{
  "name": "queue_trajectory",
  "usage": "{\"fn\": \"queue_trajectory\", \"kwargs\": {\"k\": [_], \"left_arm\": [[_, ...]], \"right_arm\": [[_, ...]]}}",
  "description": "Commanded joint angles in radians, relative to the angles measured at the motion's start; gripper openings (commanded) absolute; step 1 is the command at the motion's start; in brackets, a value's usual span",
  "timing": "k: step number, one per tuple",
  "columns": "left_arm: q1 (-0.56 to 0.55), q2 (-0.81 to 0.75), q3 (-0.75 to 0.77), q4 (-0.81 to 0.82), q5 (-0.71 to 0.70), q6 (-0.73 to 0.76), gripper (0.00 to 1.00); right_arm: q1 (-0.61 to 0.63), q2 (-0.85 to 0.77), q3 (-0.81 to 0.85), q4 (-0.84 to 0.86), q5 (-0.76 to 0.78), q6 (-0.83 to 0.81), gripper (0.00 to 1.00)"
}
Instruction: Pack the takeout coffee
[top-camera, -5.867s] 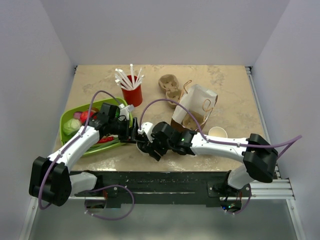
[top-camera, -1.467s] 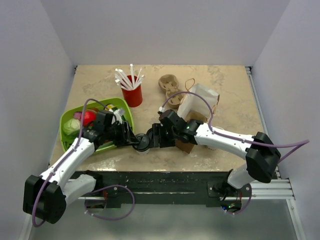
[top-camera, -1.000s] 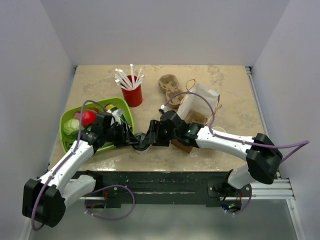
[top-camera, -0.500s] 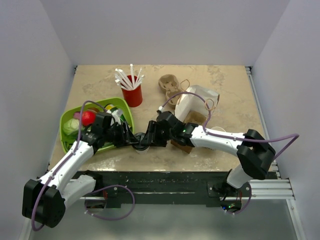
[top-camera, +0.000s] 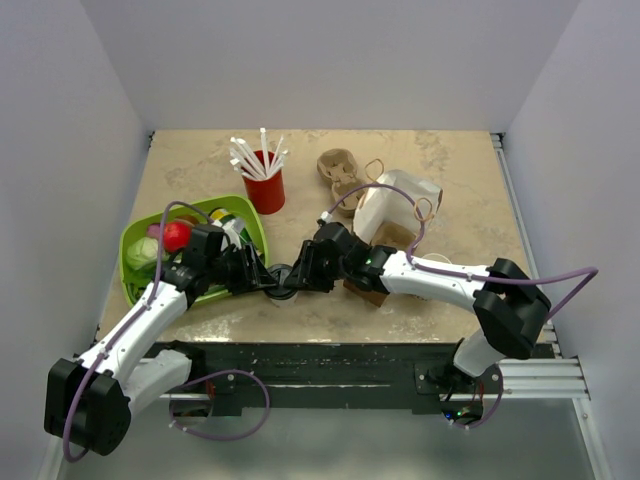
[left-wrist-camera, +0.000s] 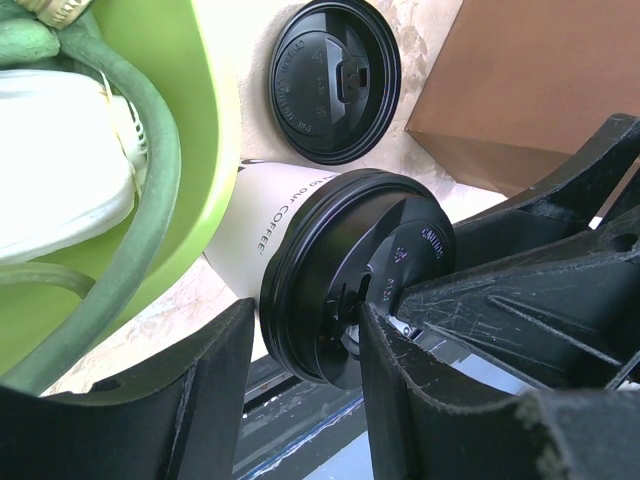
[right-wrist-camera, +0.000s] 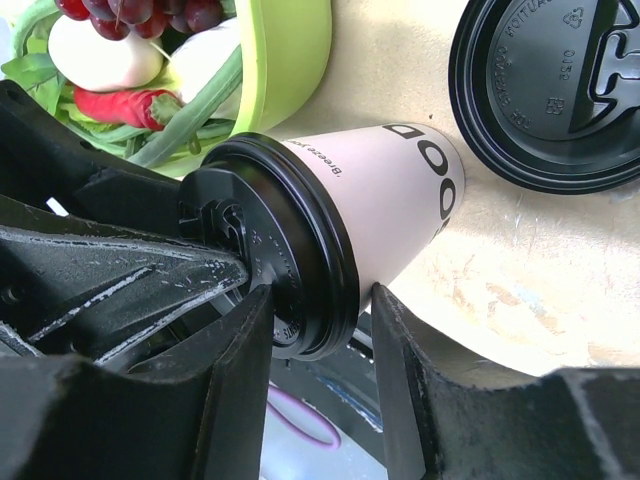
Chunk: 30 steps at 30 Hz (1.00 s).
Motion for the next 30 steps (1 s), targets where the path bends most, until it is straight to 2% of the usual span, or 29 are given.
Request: {"fn": "queue_trajectory", "kwargs": {"k": [1,9,17,22,30], "left_arm": [[-0.002,0.021,-0.026,-0.046,-0.015,0.024,0.49],[-0.002,0.029,-0.001,-0.065,-0.019,0.039,0.51],[-0.002,0.017,0.025,-0.049,0.025,0.039,0.66],[-0.002,0.006,0.043,-0.02,0.031,0.016,0.69],[0.002,-0.021,0.057,-0.011,0.013,-0.018,0.67]], "right_arm": [[0.006,0.003,-0.012,0.073,0.005,0.059,0.26],[0.0,0.01,-0.073,0.083,0.019,0.068,0.0],[-0.006,0.012,-0.069,0.019,0.033,-0.004,0.0],[-0.006,-0.002,-0.029,-0.009,0.041,-0.09,0.0],[-0.008,0.02,0.099,-0.142,0.067,-0.202,0.0]]}}
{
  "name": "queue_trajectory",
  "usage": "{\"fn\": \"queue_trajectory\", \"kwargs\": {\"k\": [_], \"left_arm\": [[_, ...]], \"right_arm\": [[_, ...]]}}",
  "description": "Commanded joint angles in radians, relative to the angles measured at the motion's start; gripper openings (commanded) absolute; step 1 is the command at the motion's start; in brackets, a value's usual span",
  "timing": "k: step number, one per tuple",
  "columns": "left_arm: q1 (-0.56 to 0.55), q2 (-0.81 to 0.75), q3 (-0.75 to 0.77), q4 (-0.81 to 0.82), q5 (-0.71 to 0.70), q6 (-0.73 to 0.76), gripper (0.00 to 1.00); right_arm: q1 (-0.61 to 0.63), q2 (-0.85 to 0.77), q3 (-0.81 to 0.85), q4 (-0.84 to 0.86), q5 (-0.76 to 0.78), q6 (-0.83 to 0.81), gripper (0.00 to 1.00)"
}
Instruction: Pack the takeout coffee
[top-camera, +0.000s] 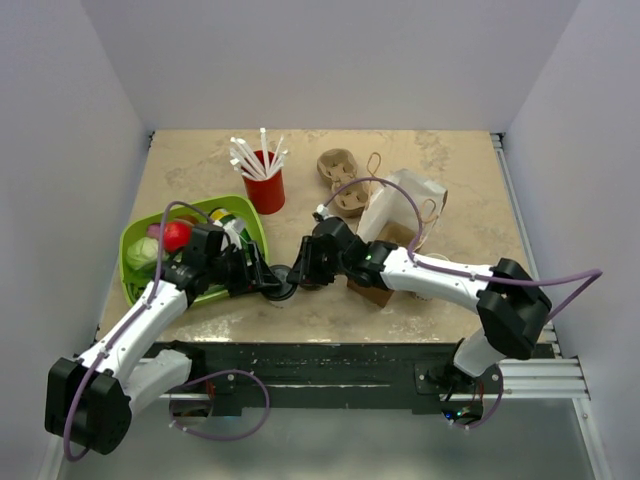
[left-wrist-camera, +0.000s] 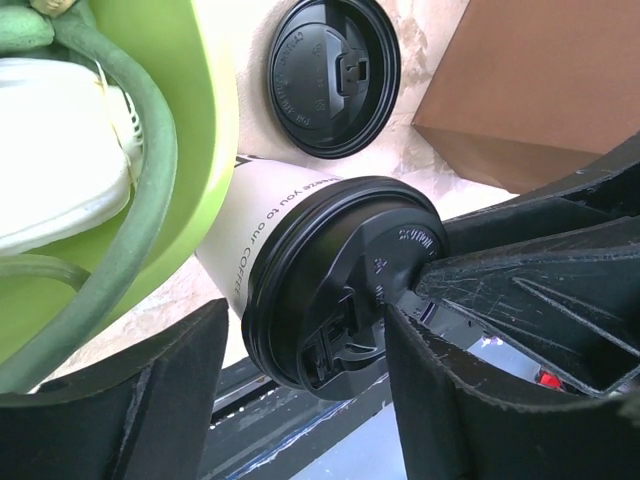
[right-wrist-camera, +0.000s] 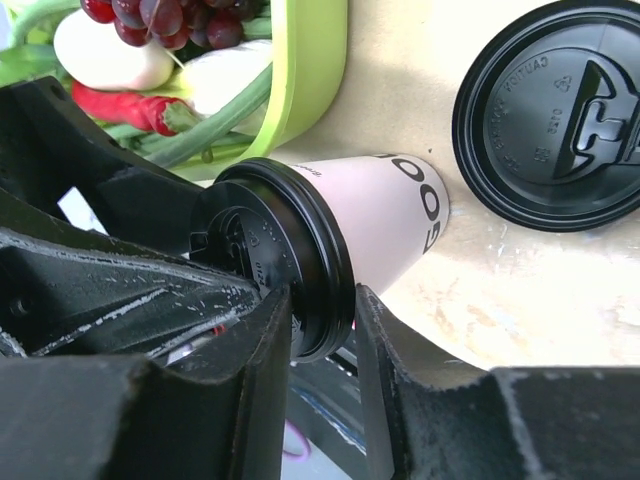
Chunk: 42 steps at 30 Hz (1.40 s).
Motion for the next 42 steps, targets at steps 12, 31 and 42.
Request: {"fn": "queue_trajectory", "kwargs": {"k": [12,31,42], "left_arm": [[-0.002,-0.006,0.027,-0.017,-0.094,-0.025,0.61],[-0.002,0.013,0.02,-0.028,-0.123,-0.025,0.59],[-0.002,0.003,0.041,0.01,-0.054,-0.025,0.63]], "right_arm": [[0.002,0.147,0.135,-0.261,0.071,-0.137,0.0],[0.073,0.232,0.169,-0.375,0.349,-0.26,0.18],[0.071,0.057,0.327,-0.306,0.315,-0.308,0.49]]}}
